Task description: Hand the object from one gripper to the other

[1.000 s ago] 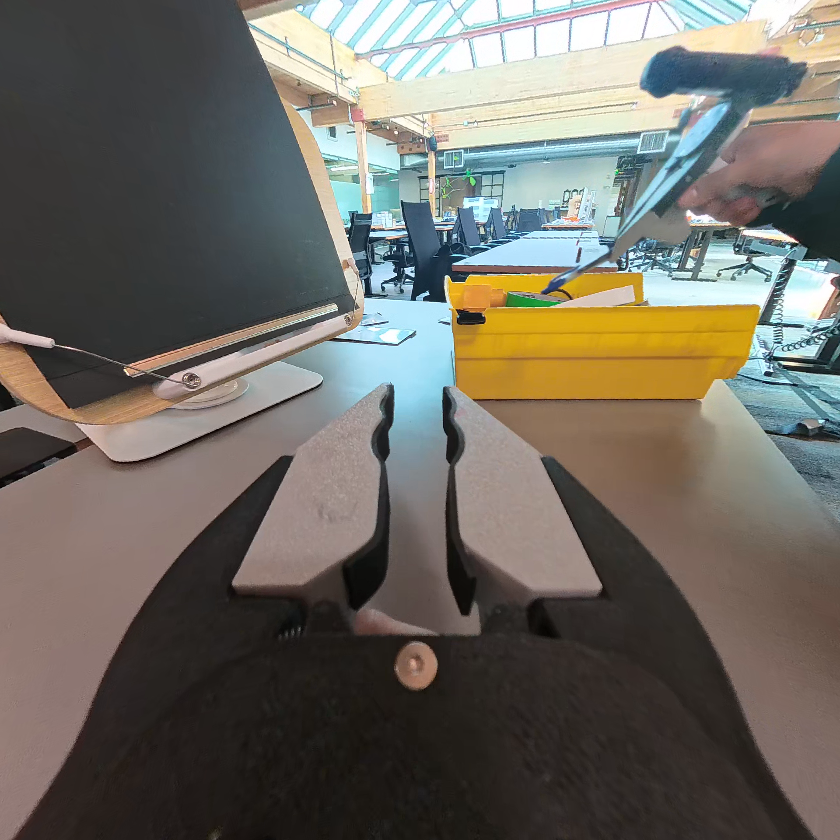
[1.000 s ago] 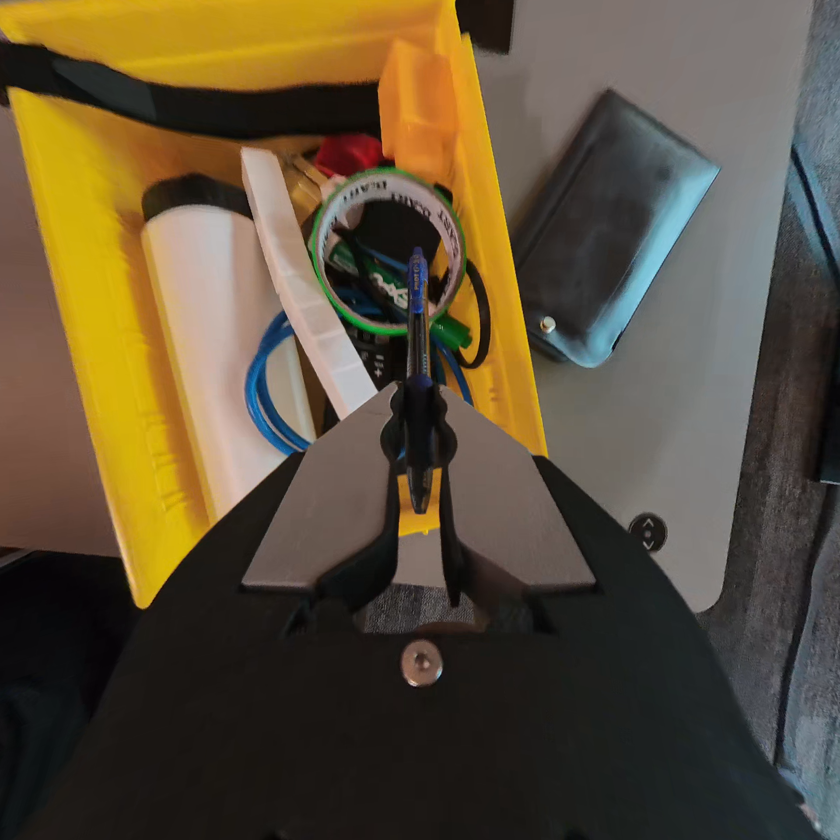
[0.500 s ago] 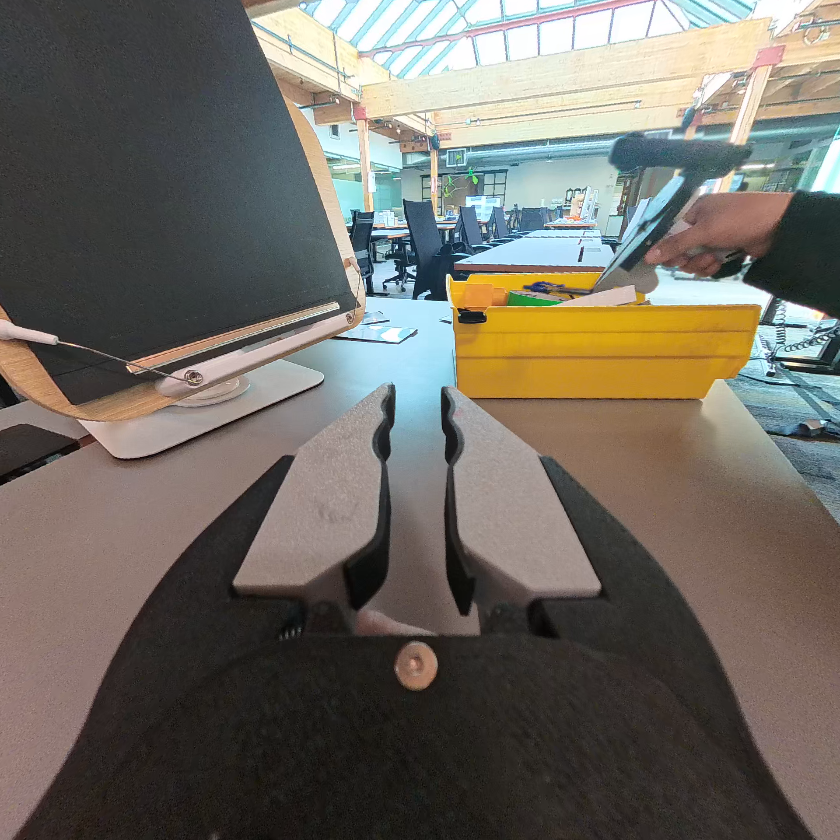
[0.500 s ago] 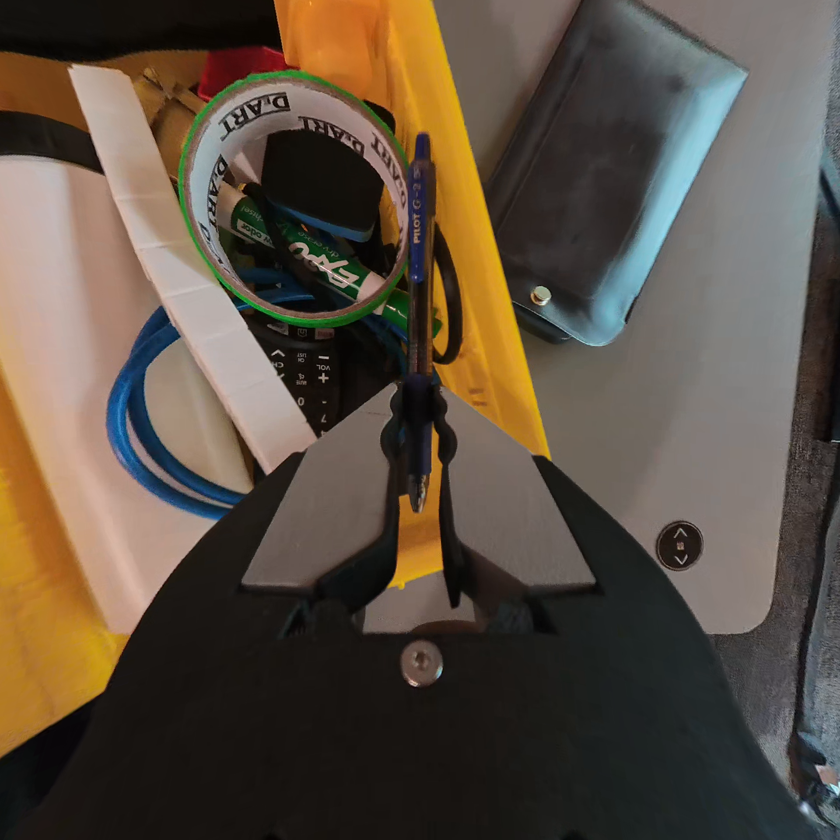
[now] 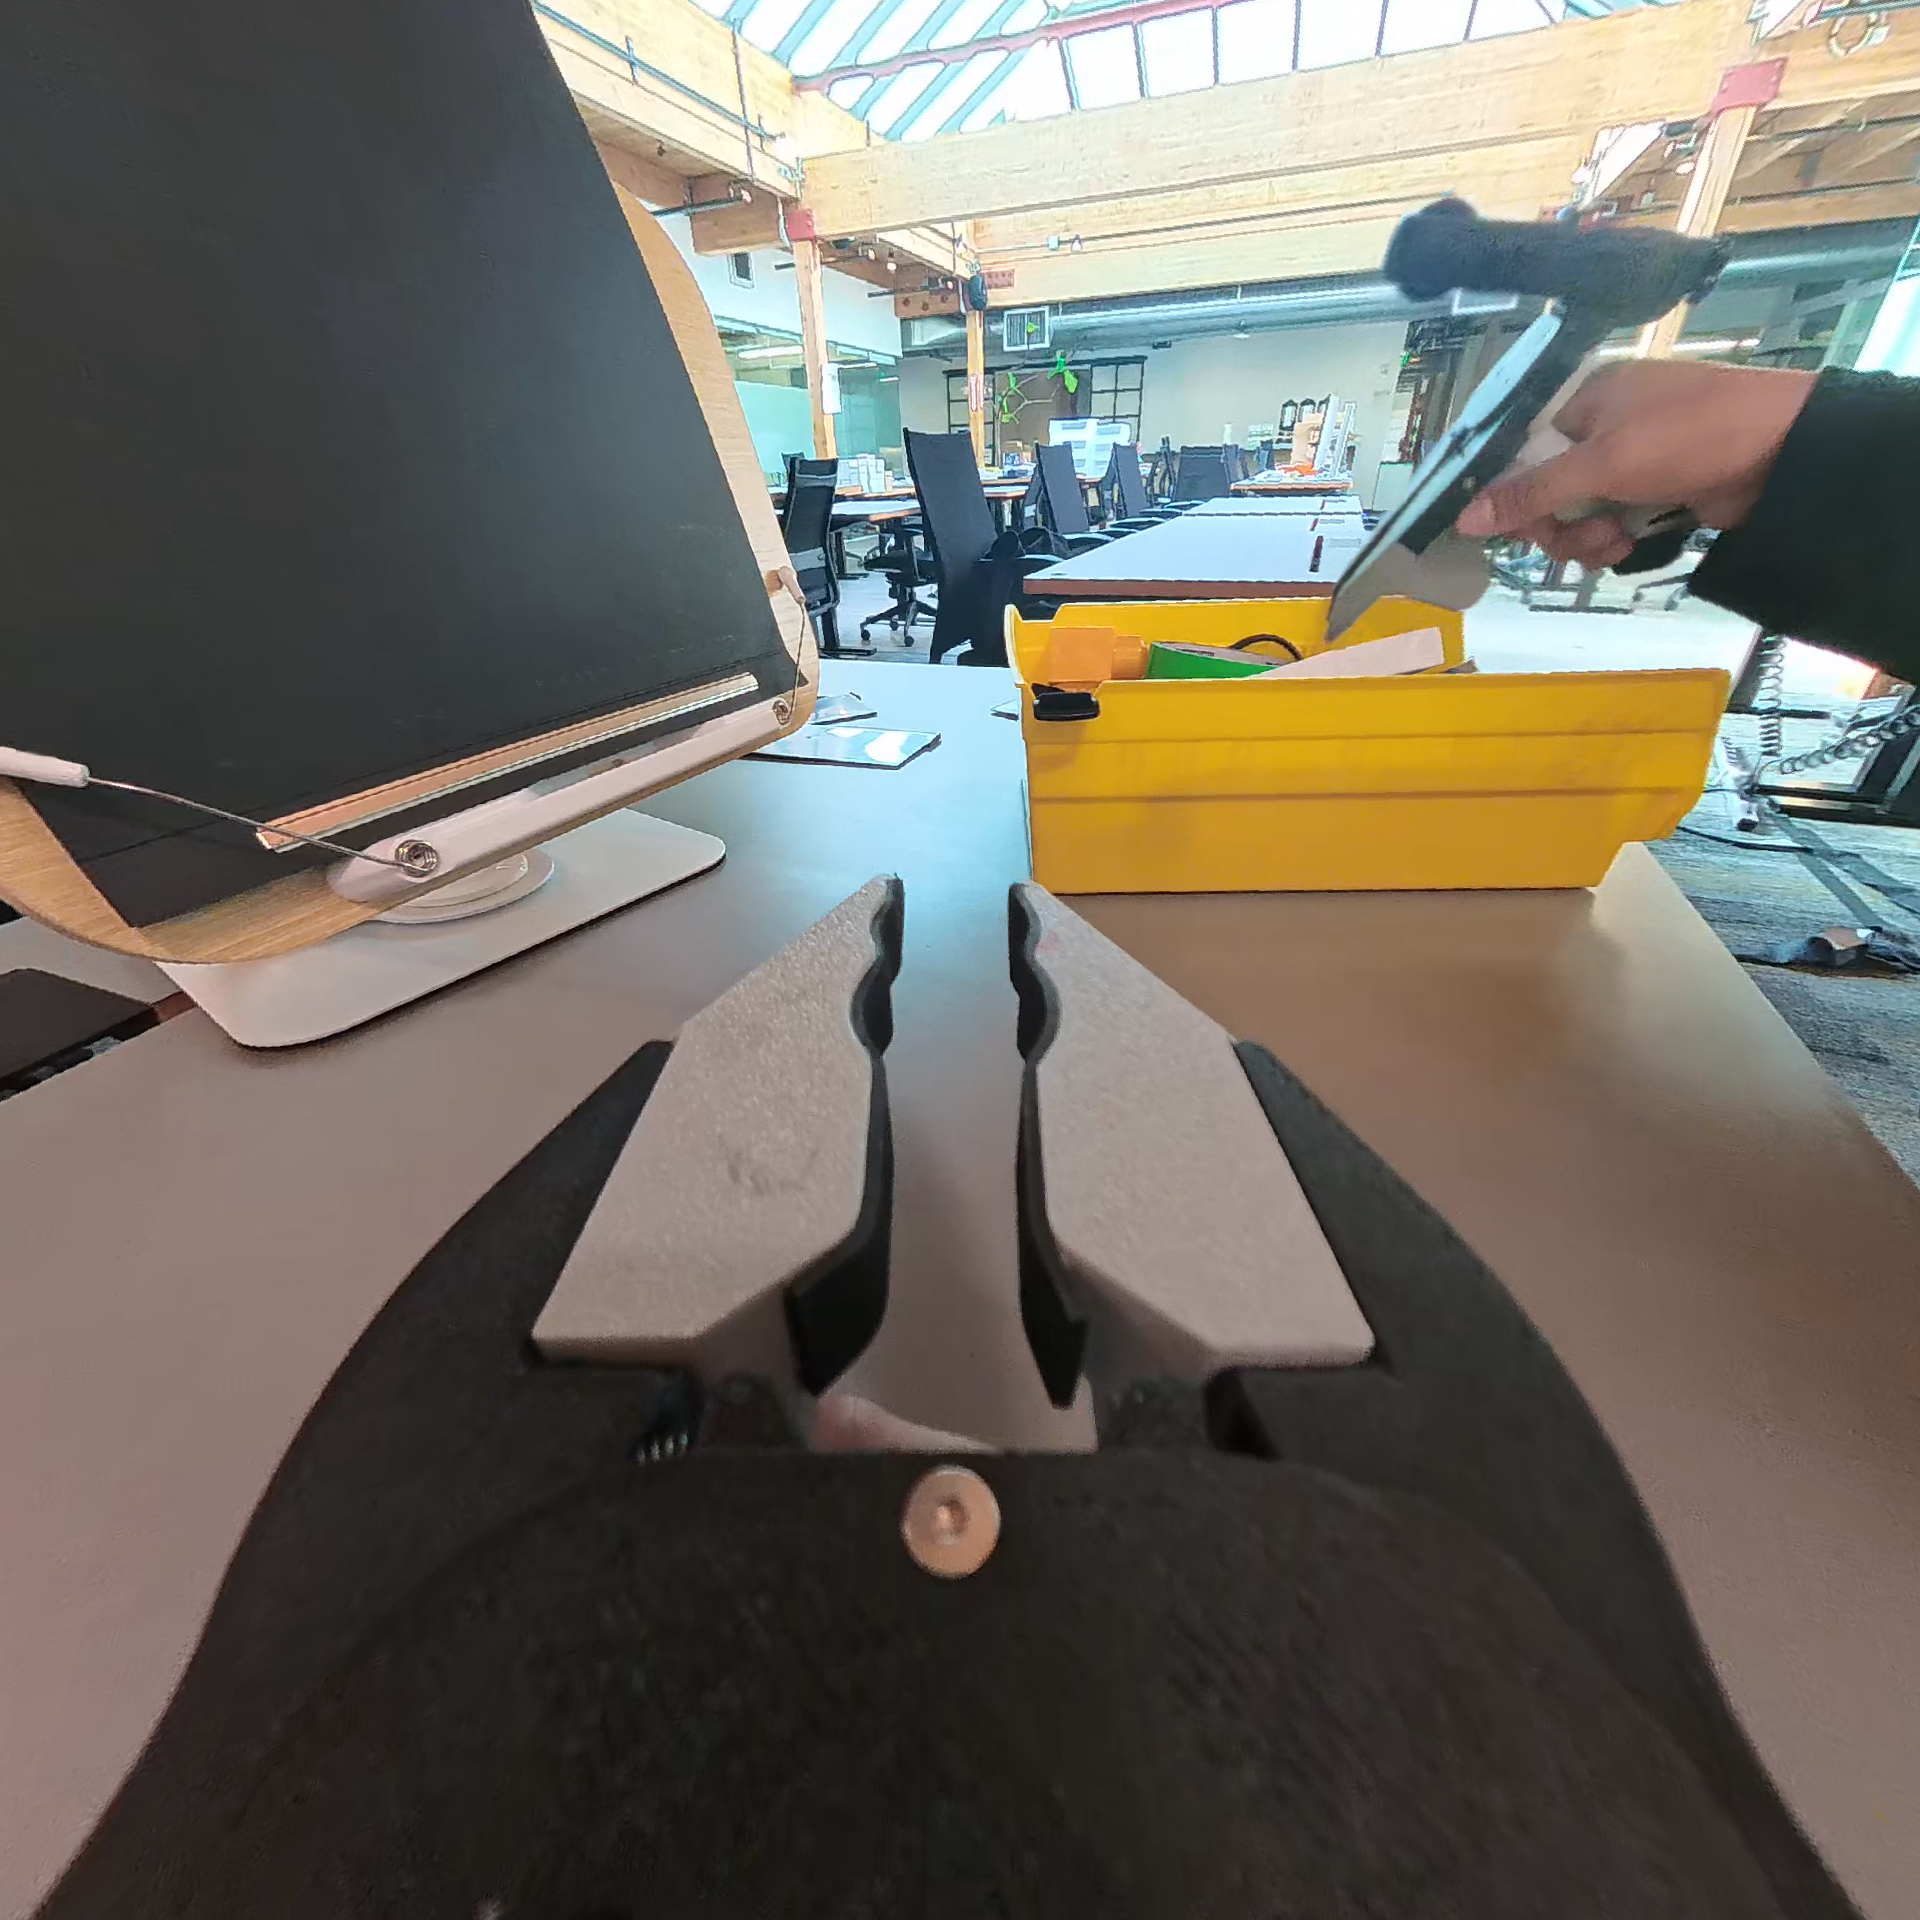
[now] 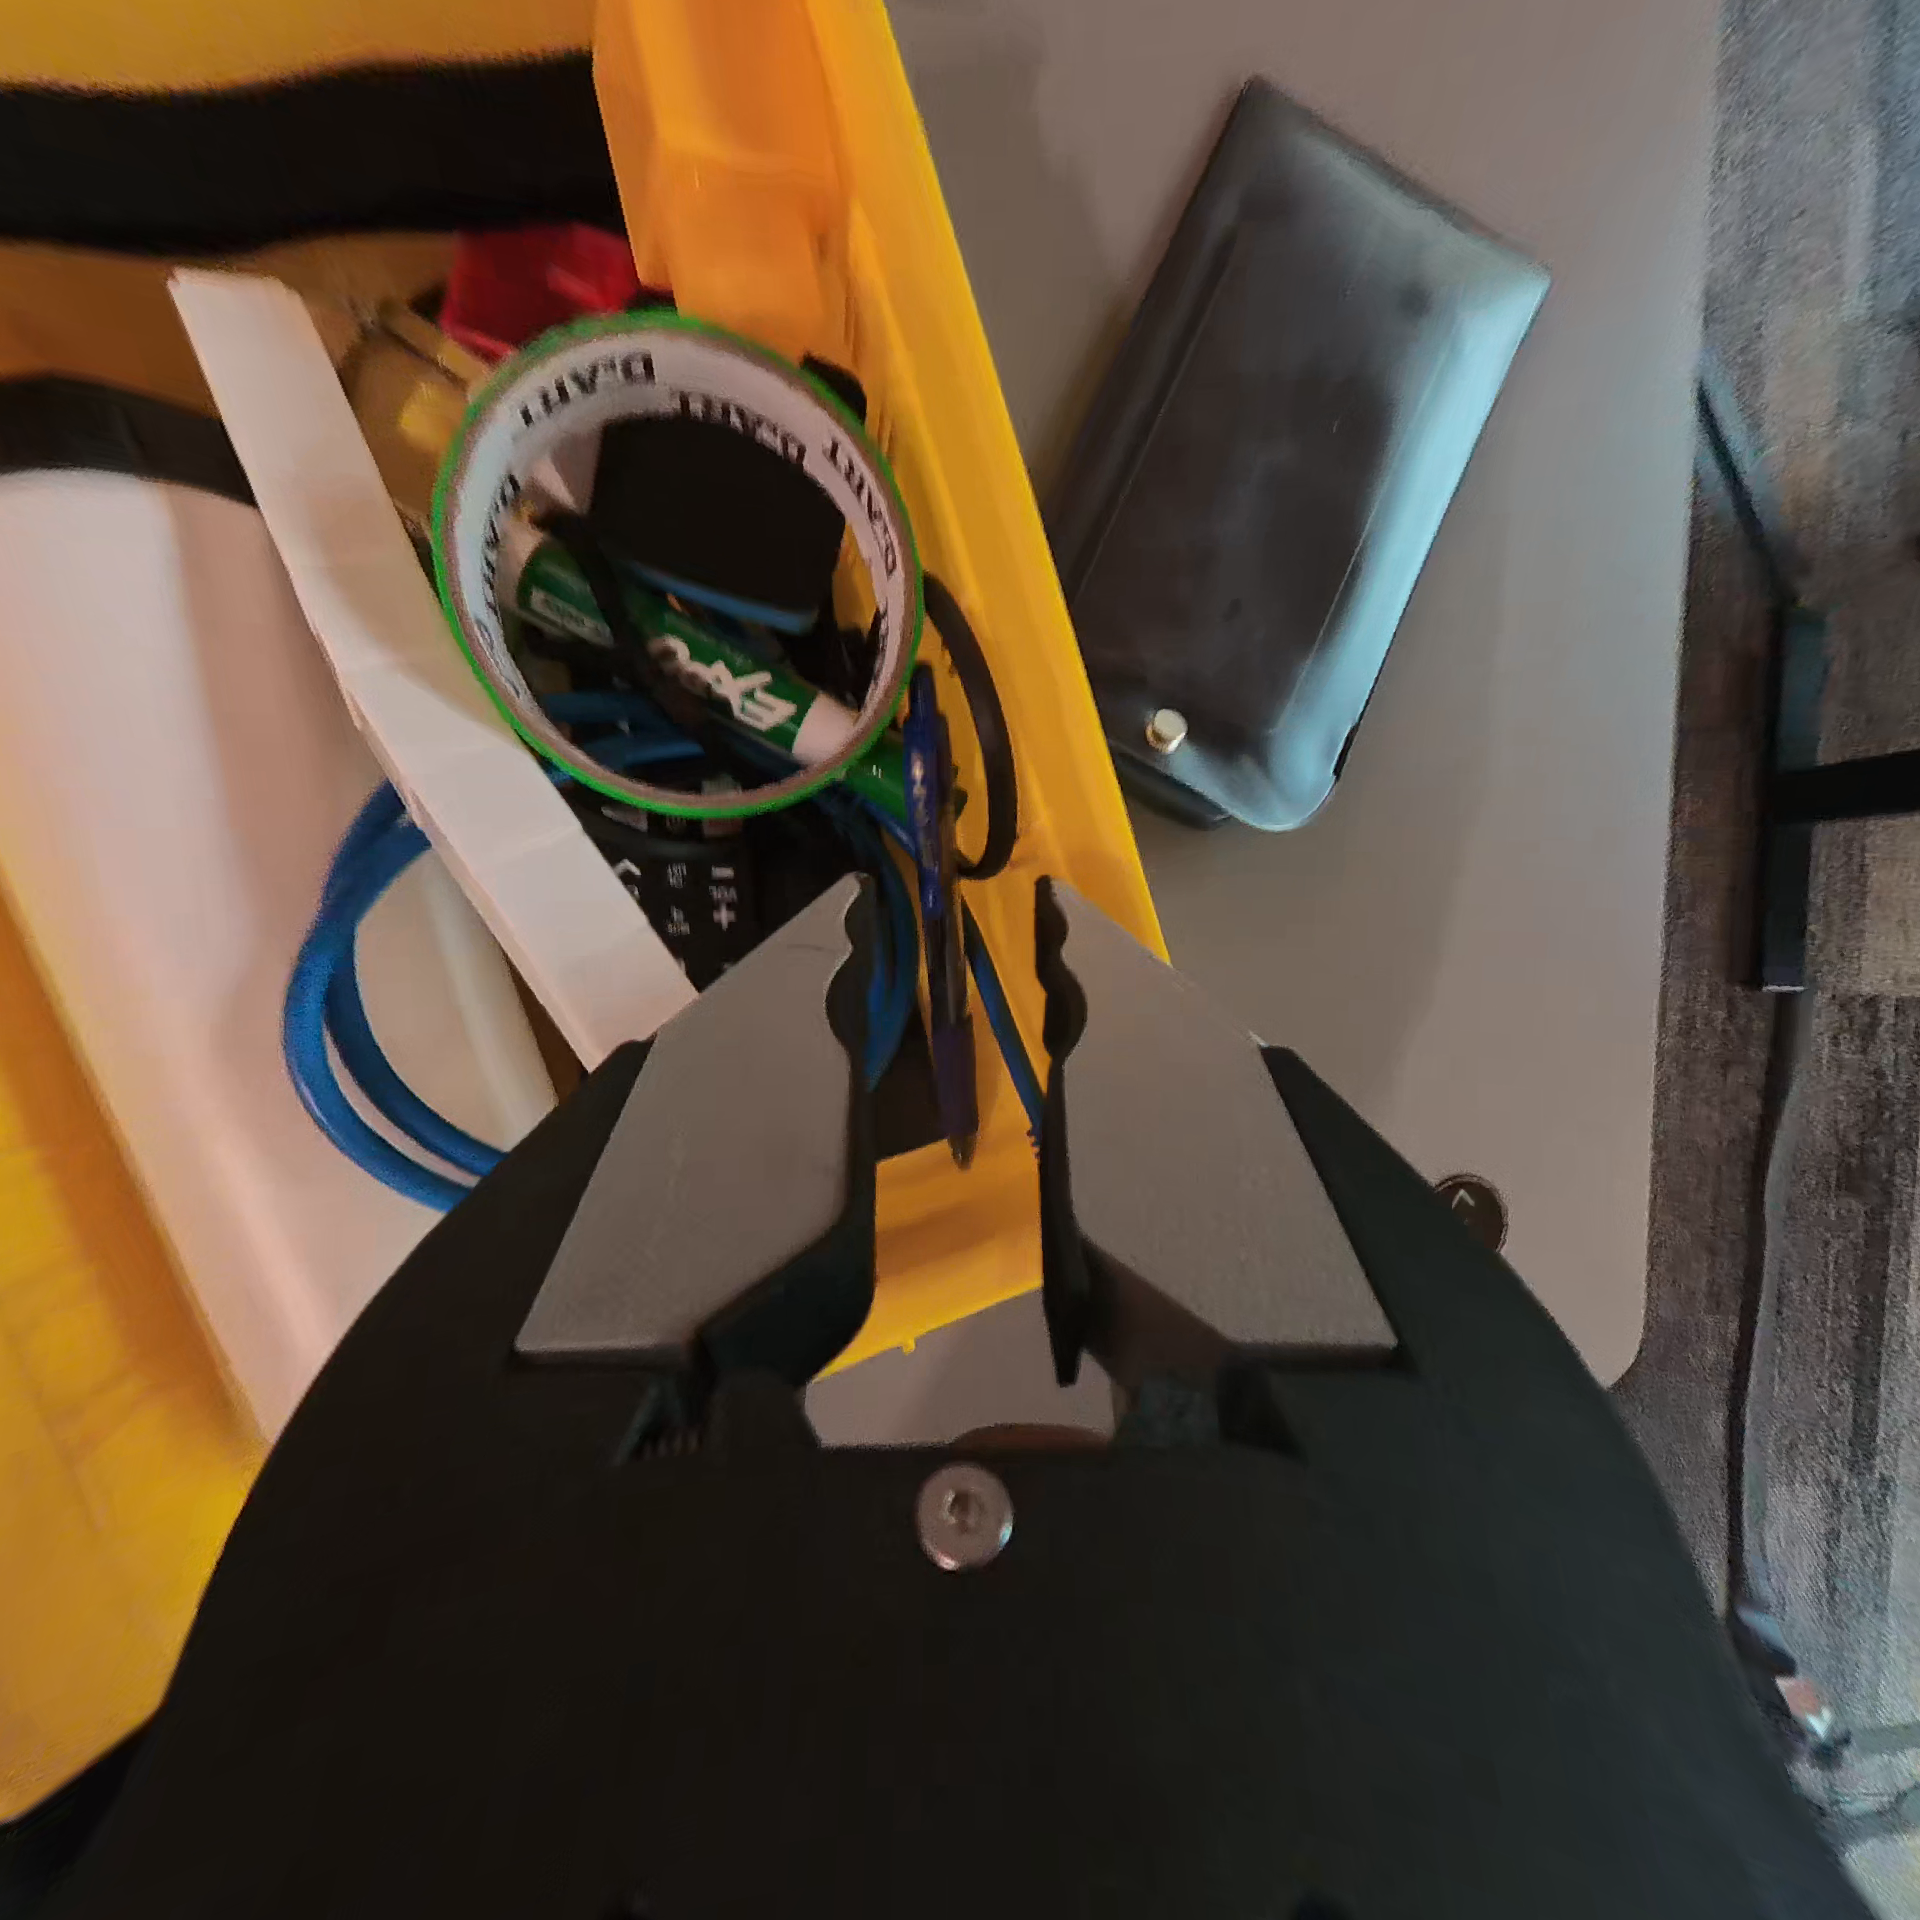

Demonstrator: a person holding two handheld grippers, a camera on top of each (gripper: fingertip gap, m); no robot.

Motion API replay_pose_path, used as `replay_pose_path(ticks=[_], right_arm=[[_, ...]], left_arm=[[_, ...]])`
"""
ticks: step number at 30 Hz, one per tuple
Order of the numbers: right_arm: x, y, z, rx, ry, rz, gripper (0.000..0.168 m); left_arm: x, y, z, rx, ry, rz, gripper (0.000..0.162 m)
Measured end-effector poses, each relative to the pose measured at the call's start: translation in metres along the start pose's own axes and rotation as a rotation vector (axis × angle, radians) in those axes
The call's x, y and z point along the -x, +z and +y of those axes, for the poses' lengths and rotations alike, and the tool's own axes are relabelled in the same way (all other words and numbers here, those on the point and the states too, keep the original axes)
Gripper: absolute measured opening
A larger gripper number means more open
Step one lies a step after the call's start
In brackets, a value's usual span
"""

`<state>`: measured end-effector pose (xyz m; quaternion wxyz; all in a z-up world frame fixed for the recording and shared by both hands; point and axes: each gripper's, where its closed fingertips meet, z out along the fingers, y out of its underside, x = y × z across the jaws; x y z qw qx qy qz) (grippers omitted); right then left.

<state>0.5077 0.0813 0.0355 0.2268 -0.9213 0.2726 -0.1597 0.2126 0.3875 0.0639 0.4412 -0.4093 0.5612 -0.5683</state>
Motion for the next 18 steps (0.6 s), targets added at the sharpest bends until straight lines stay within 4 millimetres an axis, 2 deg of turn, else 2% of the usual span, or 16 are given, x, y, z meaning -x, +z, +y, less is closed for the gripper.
replay_pose_path(ticks=[2,4,8,10,11,13,16,18], right_arm=[[0.008,-0.012,-0.019,-0.1,0.0,0.001,0.029],[0.039,-0.036,-0.047,-0.265,-0.009,-0.089,0.034],[0.134,-0.101,-0.097,-0.595,-0.05,-0.39,0.053],[0.182,-0.115,-0.111,-0.677,-0.088,-0.494,0.071],[0.208,-0.114,-0.115,-0.686,-0.101,-0.552,0.081],[0.259,-0.098,-0.118,-0.653,-0.121,-0.665,0.092],[0.324,-0.047,-0.12,-0.602,-0.161,-0.748,0.083],[0.351,-0.004,-0.124,-0.578,-0.175,-0.717,0.081]], left_arm=[[-0.001,0.0,0.001,0.006,0.011,0.0,0.017],[-0.003,0.002,0.002,0.018,0.022,0.0,0.018],[-0.003,0.003,0.004,0.03,0.028,-0.004,0.019],[-0.002,0.003,0.004,0.035,0.024,-0.004,0.02],[-0.002,0.003,0.004,0.035,0.023,-0.003,0.02],[-0.003,0.003,0.004,0.031,0.03,-0.001,0.018],[-0.007,0.002,0.004,0.031,0.063,-0.002,0.009],[-0.008,0.003,0.005,0.043,0.081,-0.012,0.011]])
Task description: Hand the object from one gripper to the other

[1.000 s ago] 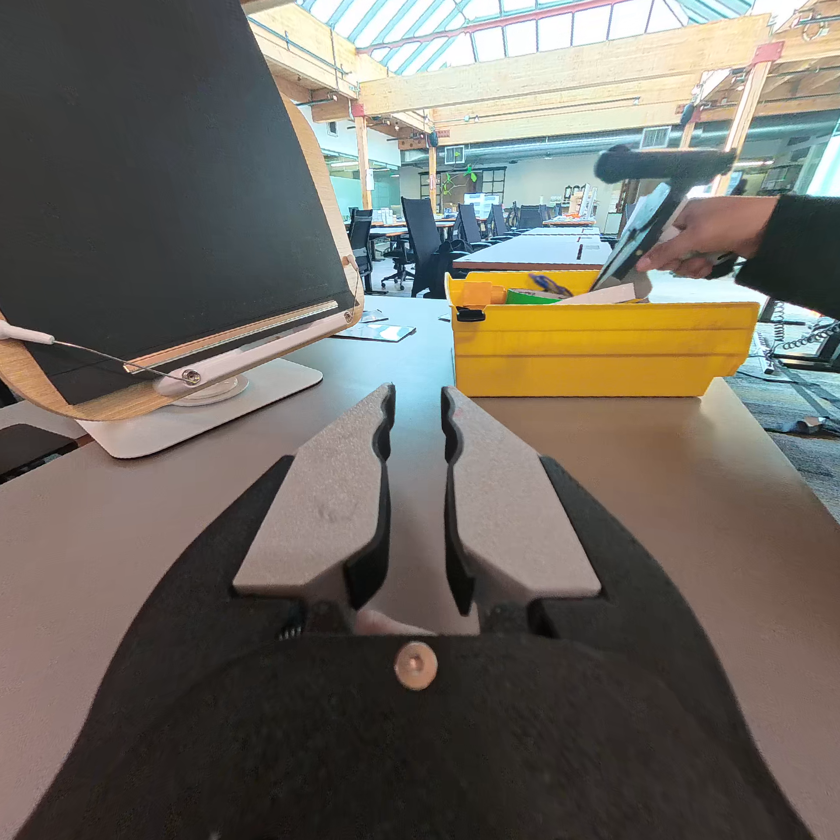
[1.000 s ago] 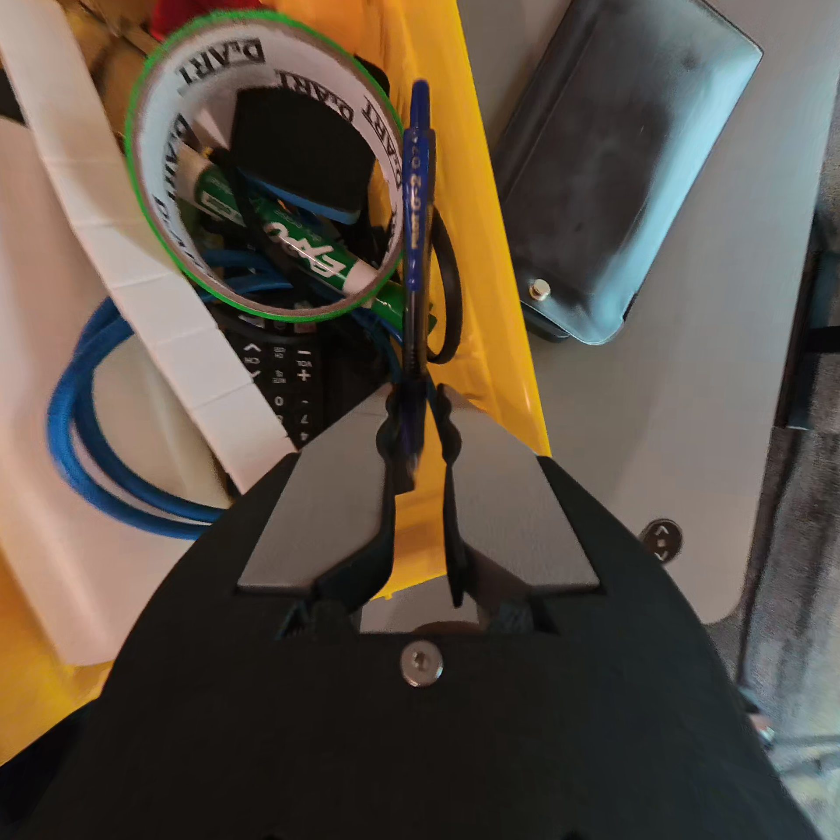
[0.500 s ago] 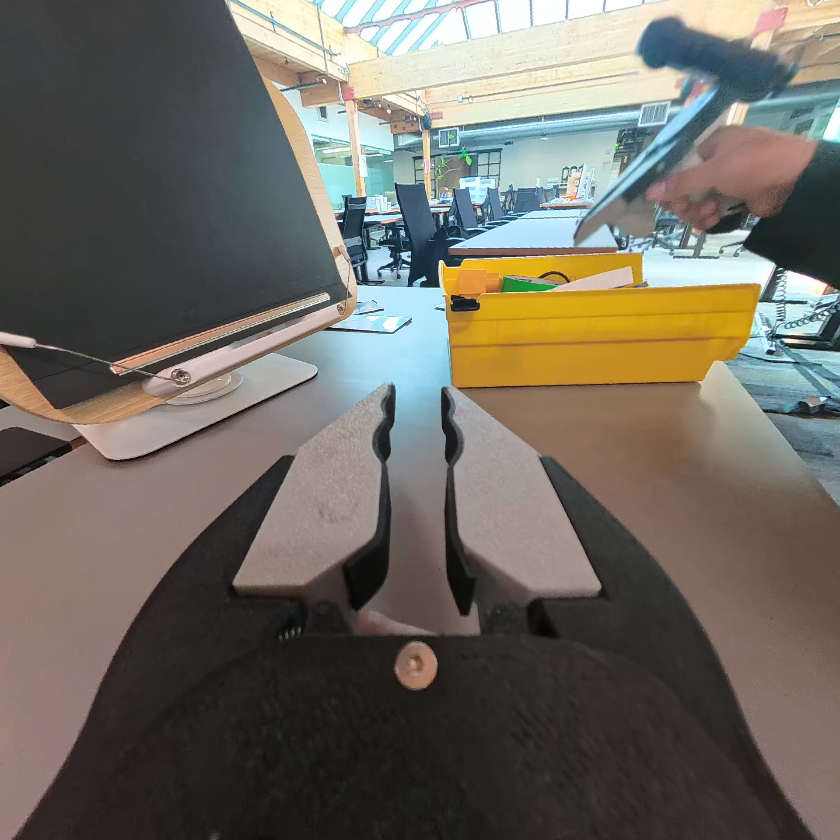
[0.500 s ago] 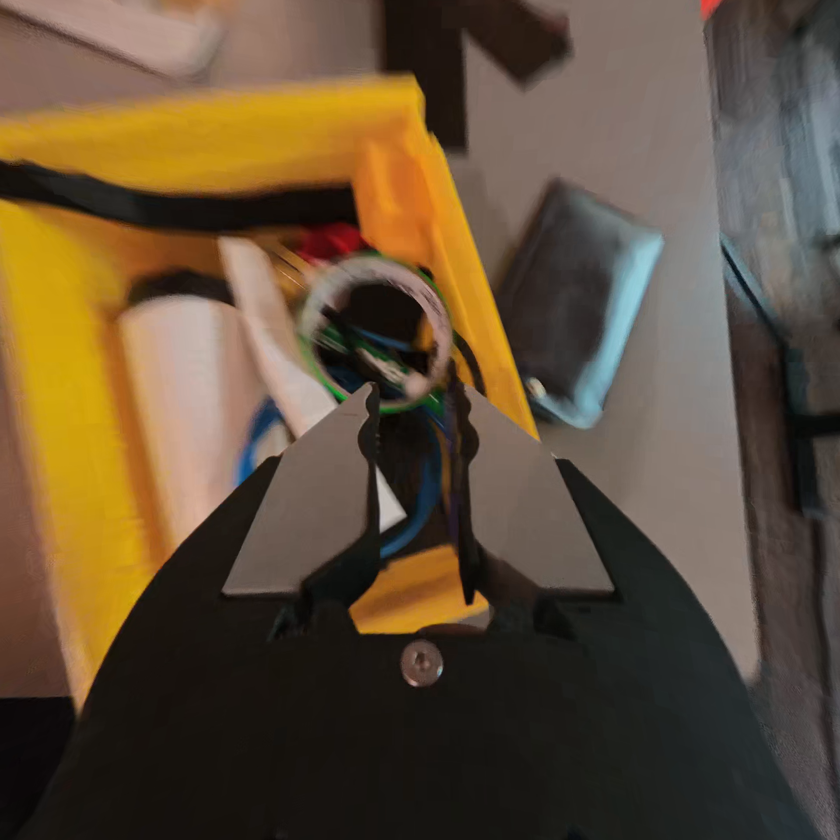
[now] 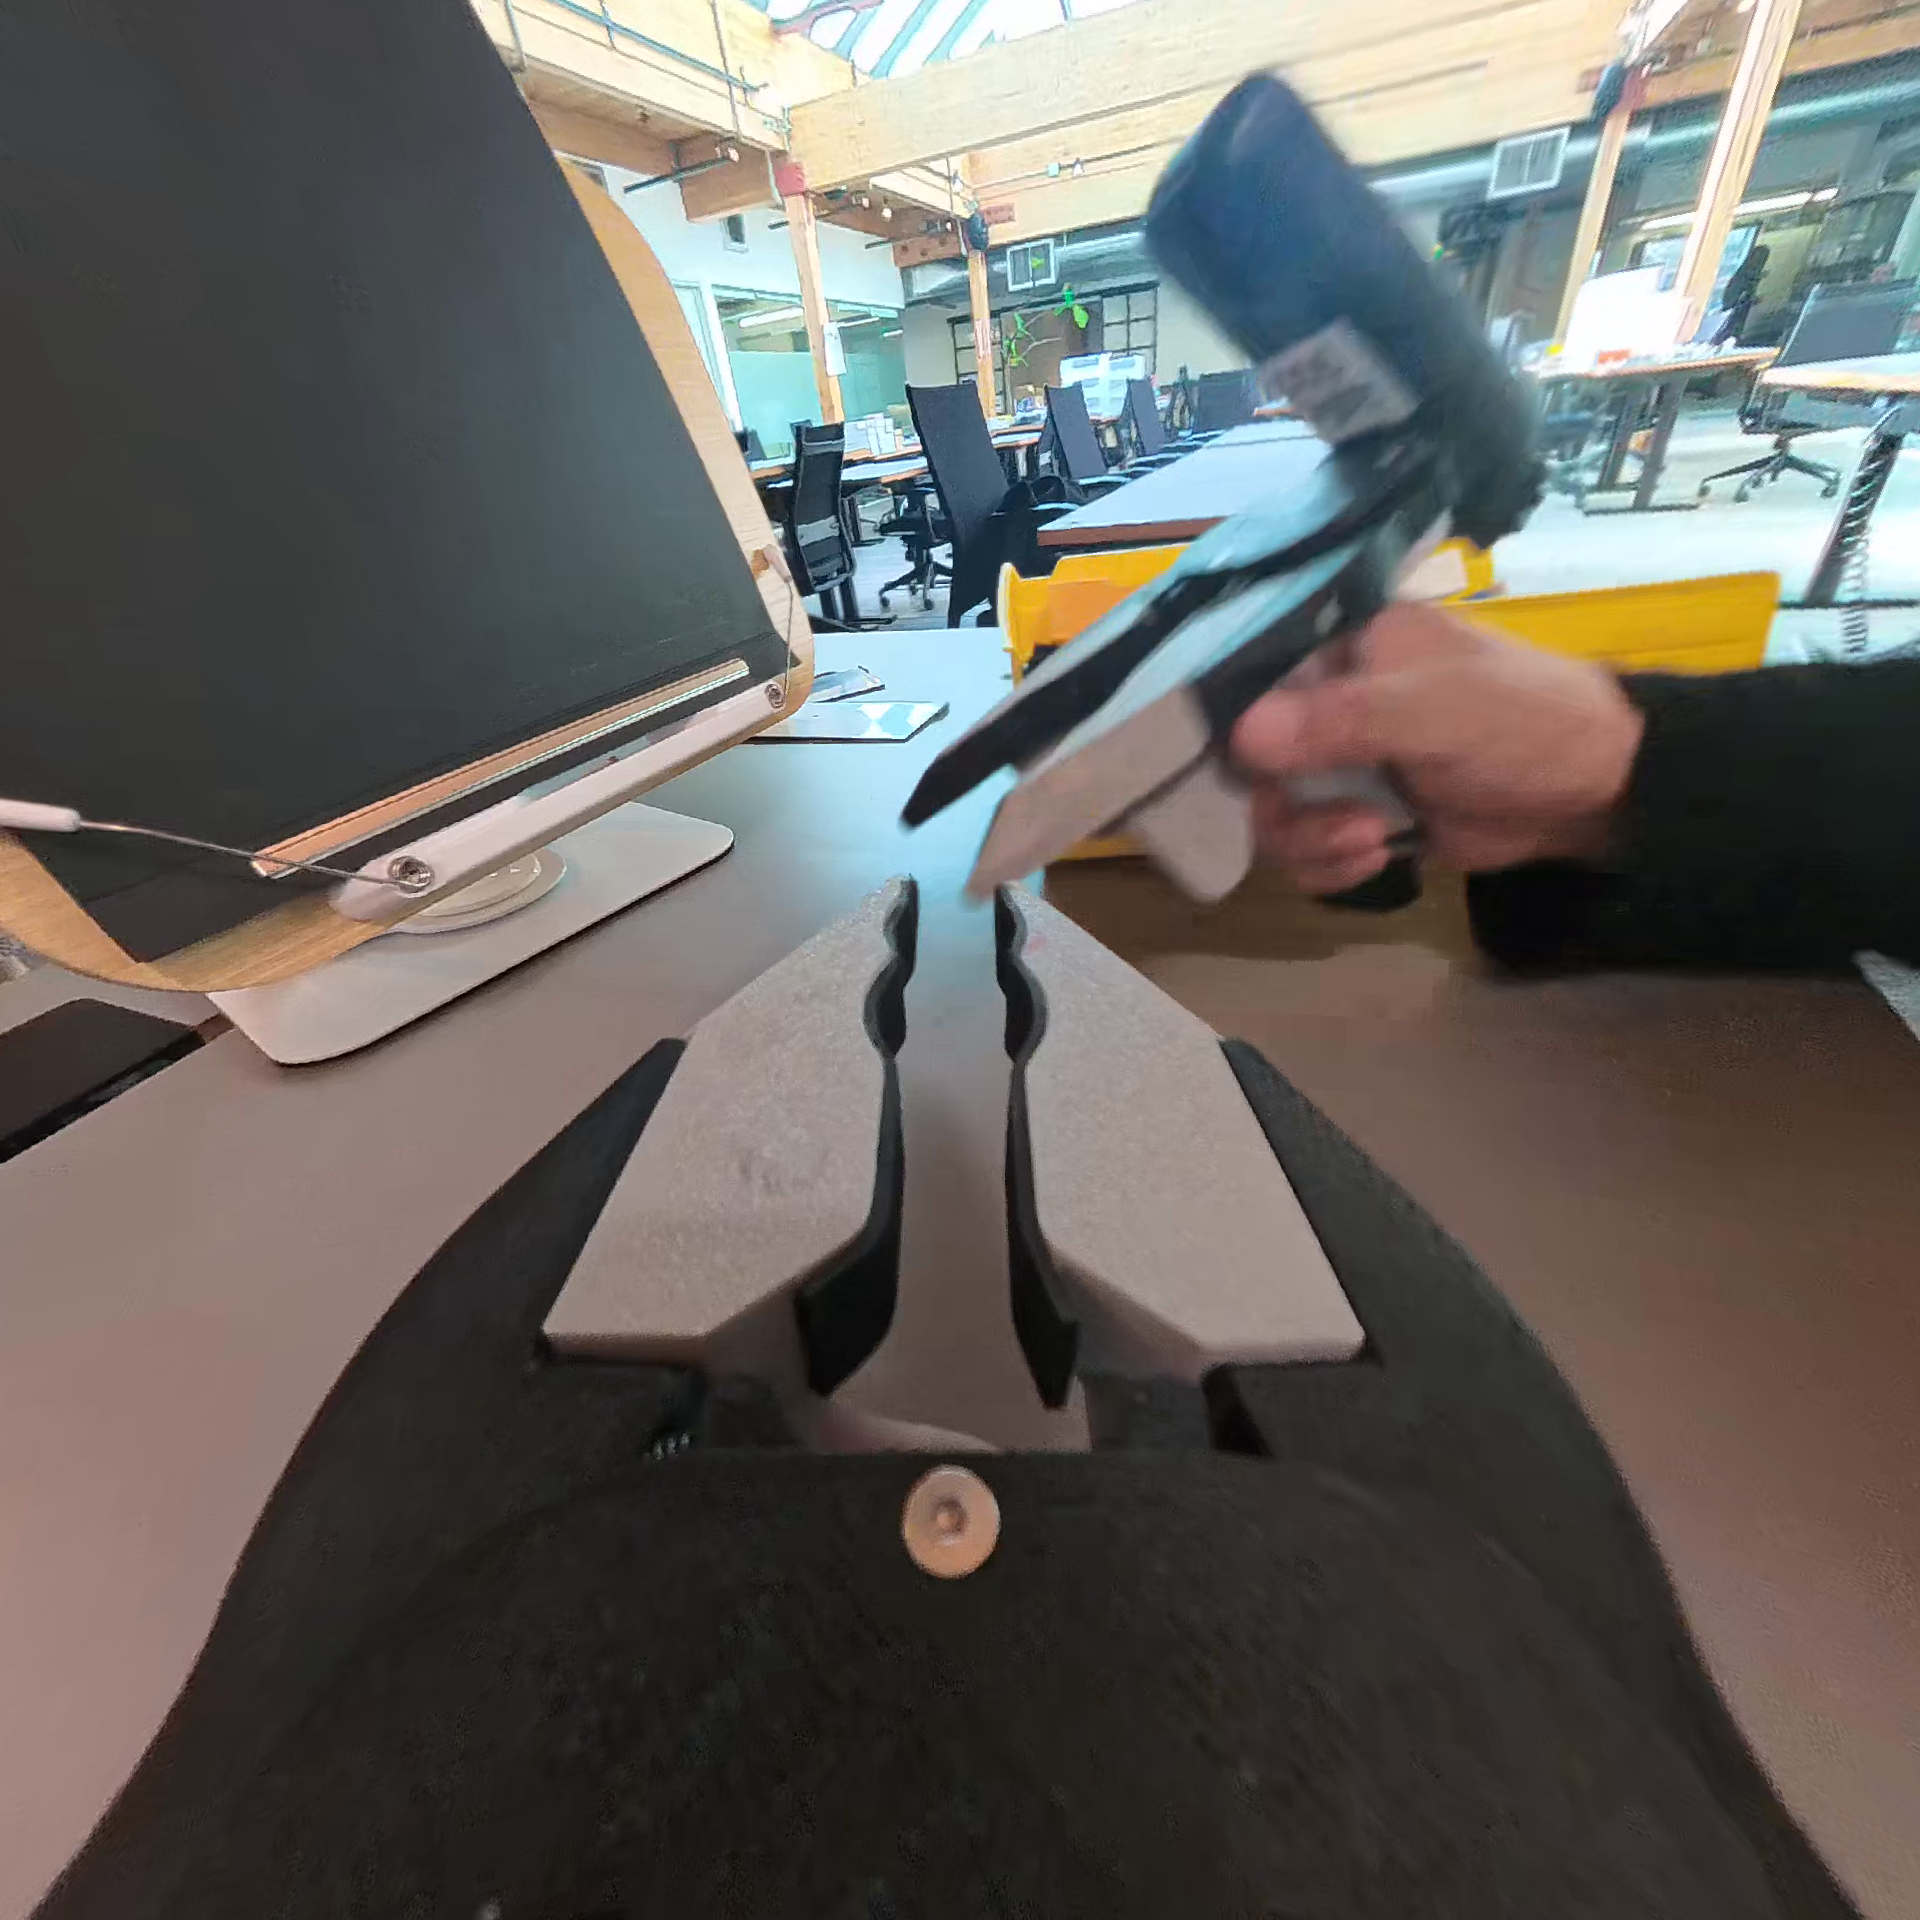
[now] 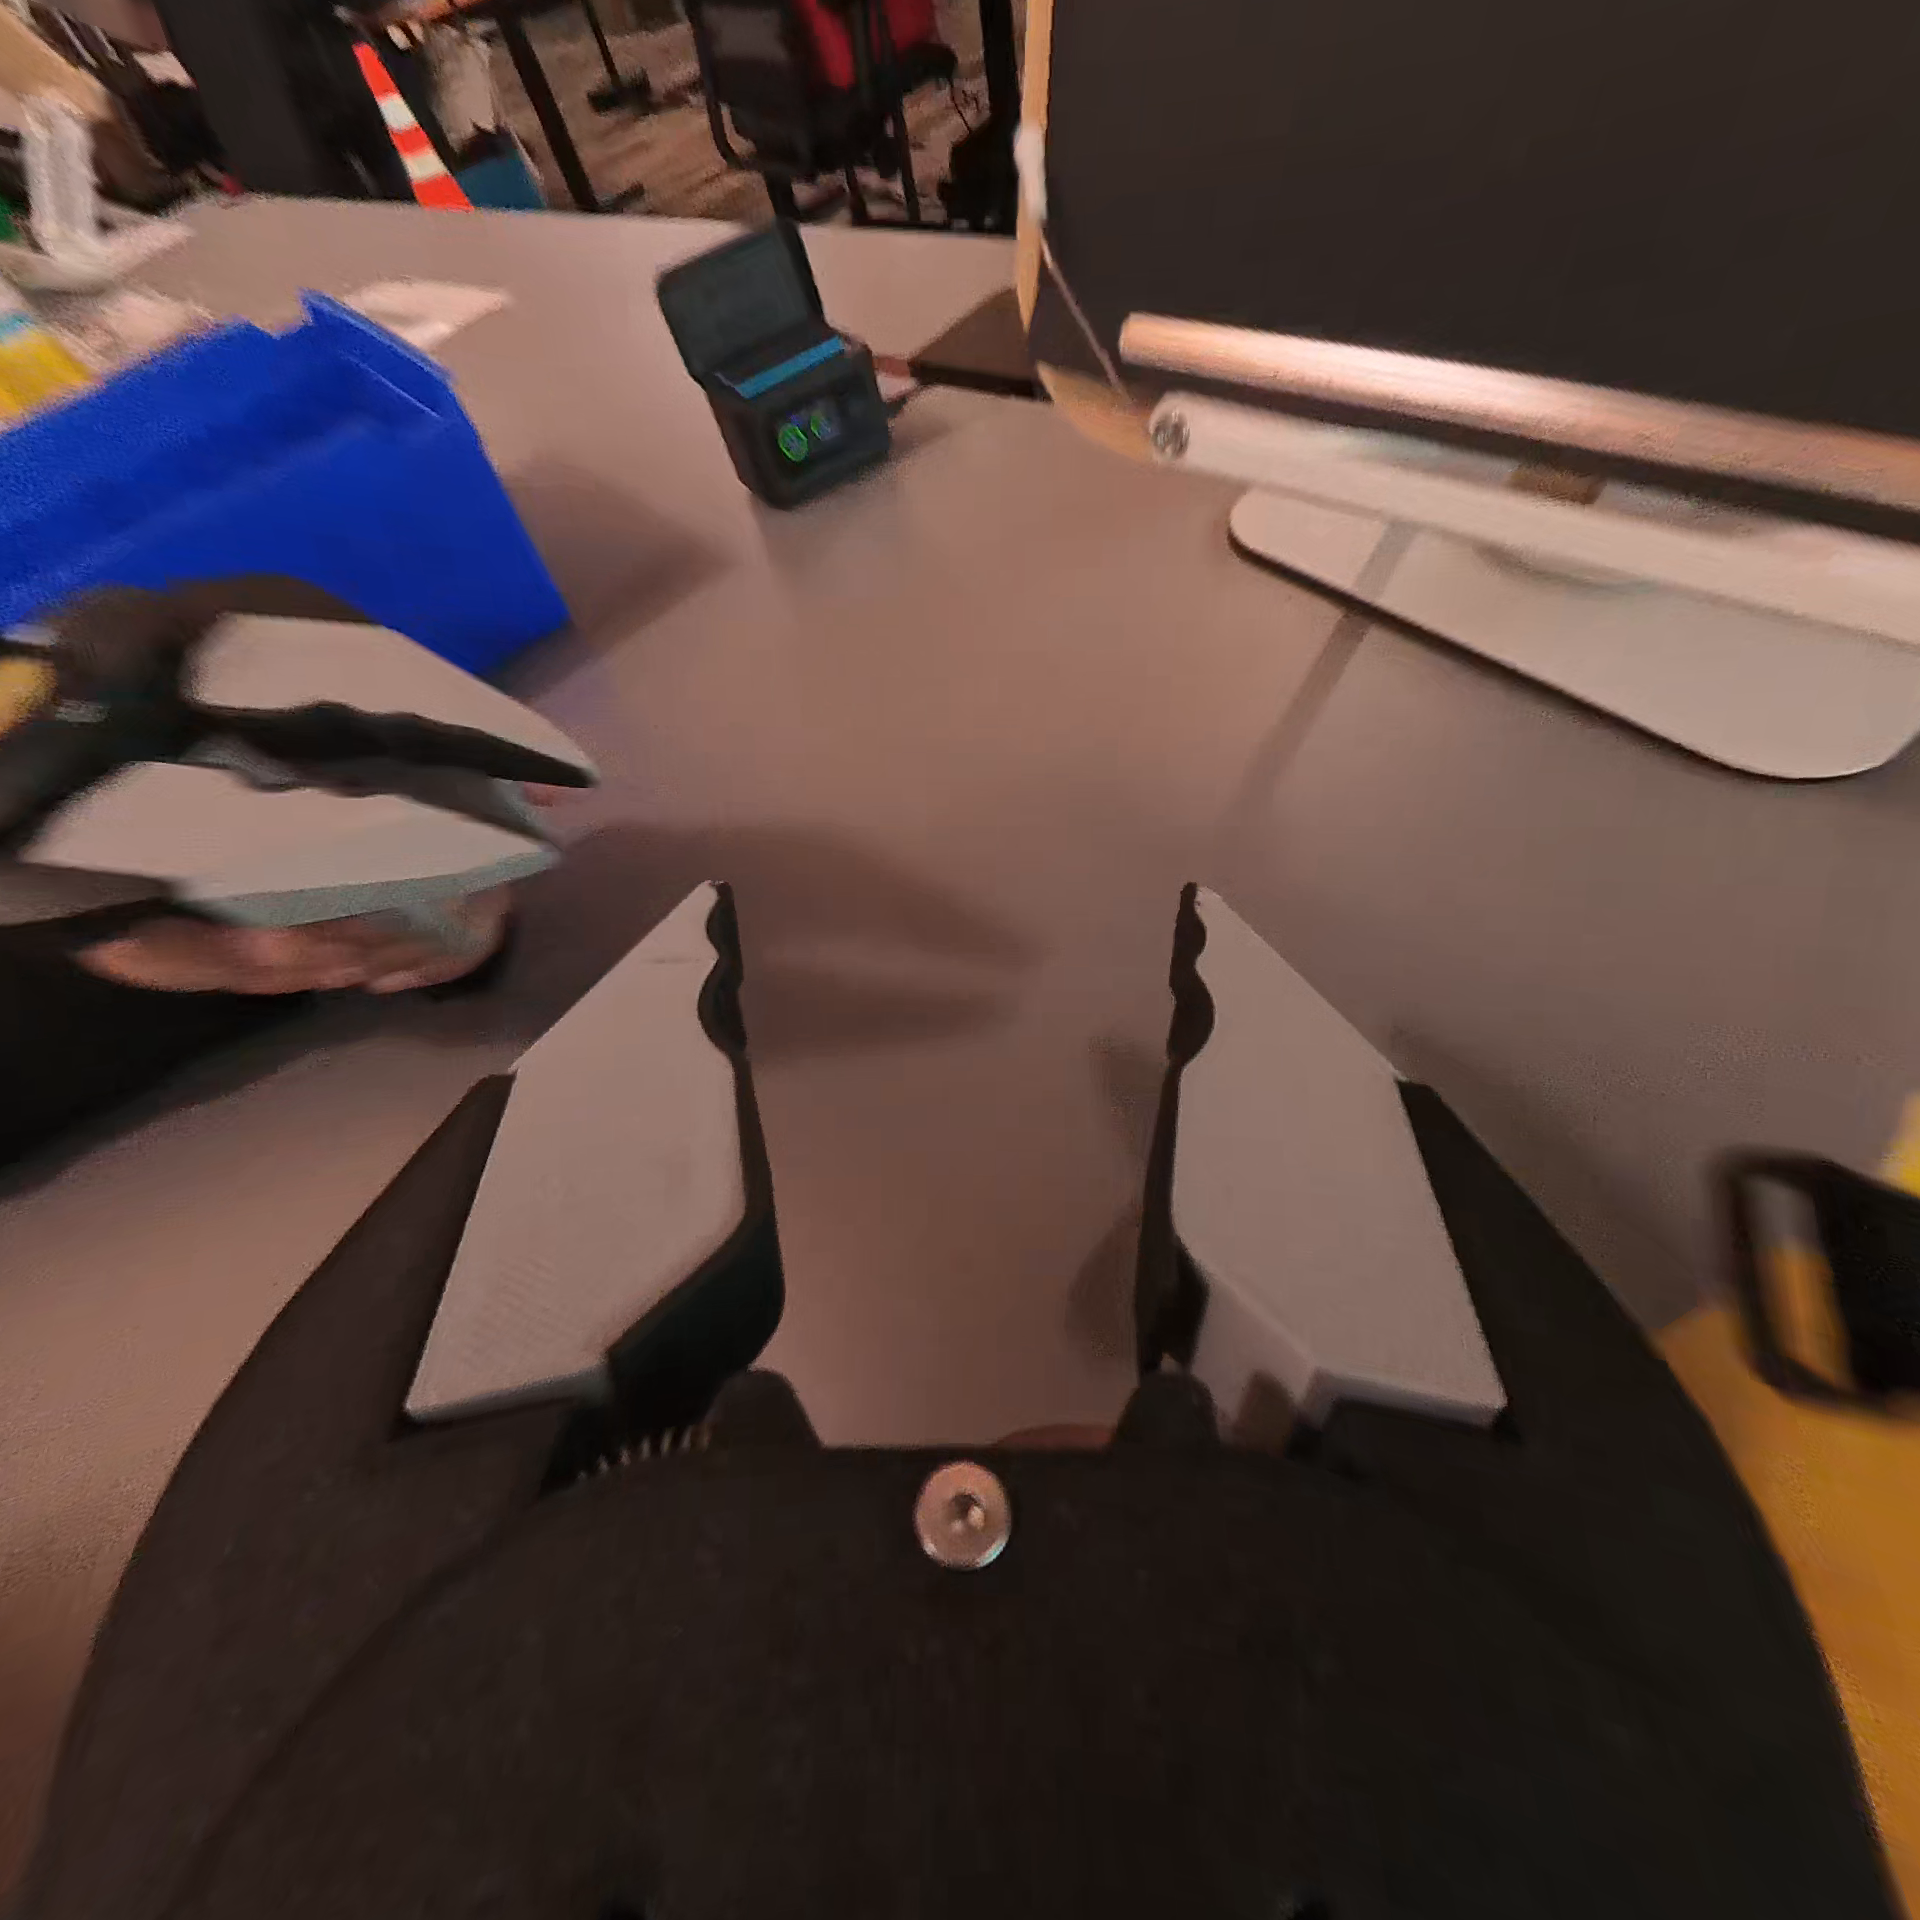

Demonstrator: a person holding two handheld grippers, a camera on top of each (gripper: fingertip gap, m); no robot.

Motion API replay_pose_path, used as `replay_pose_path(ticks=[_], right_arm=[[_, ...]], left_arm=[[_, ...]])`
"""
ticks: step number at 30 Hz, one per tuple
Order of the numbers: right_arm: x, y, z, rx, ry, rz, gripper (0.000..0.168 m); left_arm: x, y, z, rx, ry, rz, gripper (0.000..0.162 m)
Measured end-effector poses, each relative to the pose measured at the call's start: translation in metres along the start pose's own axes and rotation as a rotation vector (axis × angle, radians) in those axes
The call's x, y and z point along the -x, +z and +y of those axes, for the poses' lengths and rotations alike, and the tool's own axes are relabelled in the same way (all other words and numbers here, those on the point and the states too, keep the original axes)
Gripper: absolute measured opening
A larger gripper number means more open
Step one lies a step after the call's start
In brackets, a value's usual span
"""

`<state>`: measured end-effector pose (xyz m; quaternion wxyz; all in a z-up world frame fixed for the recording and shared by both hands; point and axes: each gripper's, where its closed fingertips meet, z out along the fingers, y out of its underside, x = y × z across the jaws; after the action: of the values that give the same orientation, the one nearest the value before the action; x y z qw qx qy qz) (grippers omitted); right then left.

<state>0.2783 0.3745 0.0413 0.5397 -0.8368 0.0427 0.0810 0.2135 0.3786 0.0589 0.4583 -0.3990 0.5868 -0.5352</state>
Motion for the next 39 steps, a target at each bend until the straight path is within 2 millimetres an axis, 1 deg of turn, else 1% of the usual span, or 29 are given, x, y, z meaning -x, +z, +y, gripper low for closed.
replay_pose_path(ticks=[2,4,5,6,7,9,11,12,13,14,16,17,18,20,21,22,23,24,25,26,27,28,29,31,34,35,37,38,39], right_arm=[[-0.009,0.034,0.014,0.016,-0.034,0.042,0.077],[-0.017,0.055,0.021,0.033,-0.092,0.089,0.074],[-0.016,0.061,0.026,0.075,-0.127,0.092,0.076],[-0.016,0.065,0.029,0.099,-0.175,0.105,0.075],[-0.017,0.066,0.03,0.108,-0.219,0.124,0.07],[-0.012,0.066,0.031,0.105,-0.283,0.134,0.066],[-0.011,0.065,0.03,0.094,-0.305,0.14,0.065],[-0.011,0.065,0.03,0.096,-0.299,0.135,0.066],[-0.012,0.065,0.031,0.097,-0.286,0.131,0.07],[-0.013,0.065,0.031,0.097,-0.272,0.126,0.072],[-0.012,0.064,0.03,0.094,-0.252,0.101,0.071],[-0.01,0.064,0.031,0.094,-0.246,0.087,0.071],[-0.009,0.064,0.031,0.093,-0.242,0.074,0.071],[-0.008,0.063,0.031,0.089,-0.228,0.056,0.07],[-0.008,0.063,0.031,0.09,-0.219,0.048,0.068],[-0.008,0.063,0.032,0.093,-0.209,0.04,0.068],[-0.008,0.062,0.032,0.094,-0.2,0.035,0.067],[-0.008,0.062,0.032,0.093,-0.193,0.032,0.066],[-0.007,0.062,0.032,0.092,-0.188,0.028,0.066],[-0.007,0.062,0.032,0.094,-0.184,0.023,0.065],[-0.006,0.062,0.033,0.097,-0.184,0.019,0.065],[-0.005,0.062,0.034,0.1,-0.186,0.018,0.064],[-0.004,0.062,0.035,0.105,-0.191,0.017,0.064],[-0.001,0.063,0.037,0.116,-0.206,0.013,0.063],[0.002,0.063,0.038,0.121,-0.231,0.017,0.061],[0.002,0.063,0.038,0.122,-0.233,0.017,0.061],[0.002,0.063,0.038,0.124,-0.228,0.014,0.06],[0.001,0.063,0.039,0.129,-0.219,0.01,0.059],[0.001,0.064,0.039,0.134,-0.209,0.006,0.059]], left_arm=[[-0.002,0.0,0.002,0.02,0.007,0.0,0.012],[-0.004,0.002,0.005,0.047,0.014,0.001,0.017],[-0.003,0.003,0.007,0.065,0.02,-0.006,0.017],[-0.004,0.004,0.01,0.084,0.03,-0.011,0.017],[-0.005,0.005,0.012,0.1,0.044,-0.01,0.018],[-0.004,0.006,0.017,0.14,0.078,-0.032,0.018],[0.001,0.004,0.025,0.239,0.078,-0.075,0.018],[0.007,-0.001,0.024,0.282,0.057,-0.131,0.019],[0.013,-0.008,0.015,0.292,0.023,-0.206,0.021],[0.013,-0.017,0.001,0.277,-0.018,-0.258,0.022],[0.008,-0.042,-0.031,0.25,-0.081,-0.305,0.028],[0.015,-0.059,-0.045,0.259,-0.086,-0.358,0.032],[0.028,-0.08,-0.06,0.269,-0.089,-0.429,0.035],[0.062,-0.125,-0.089,0.271,-0.136,-0.557,0.044],[0.086,-0.15,-0.096,0.287,-0.167,-0.632,0.045],[0.114,-0.178,-0.095,0.319,-0.199,-0.727,0.047],[0.141,-0.207,-0.087,0.371,-0.237,-0.824,0.05],[0.165,-0.235,-0.069,0.439,-0.291,-0.916,0.054],[0.183,-0.259,-0.045,0.519,-0.371,-0.977,0.057],[0.193,-0.28,-0.017,0.601,-0.468,-1.017,0.06],[0.2,-0.297,0.011,0.673,-0.568,-1.058,0.06],[0.203,-0.308,0.036,0.725,-0.65,-1.084,0.058],[0.206,-0.317,0.057,0.774,-0.699,-1.111,0.058],[0.214,-0.335,0.087,0.874,-0.718,-1.204,0.058],[0.223,-0.35,0.115,0.987,-0.717,-1.286,0.056],[0.227,-0.347,0.116,0.945,-0.732,-1.285,0.055],[0.224,-0.337,0.121,0.912,-0.818,-1.225,0.044],[0.223,-0.338,0.122,0.93,-0.823,-1.214,0.048],[0.219,-0.345,0.125,0.99,-0.824,-1.211,0.046]])
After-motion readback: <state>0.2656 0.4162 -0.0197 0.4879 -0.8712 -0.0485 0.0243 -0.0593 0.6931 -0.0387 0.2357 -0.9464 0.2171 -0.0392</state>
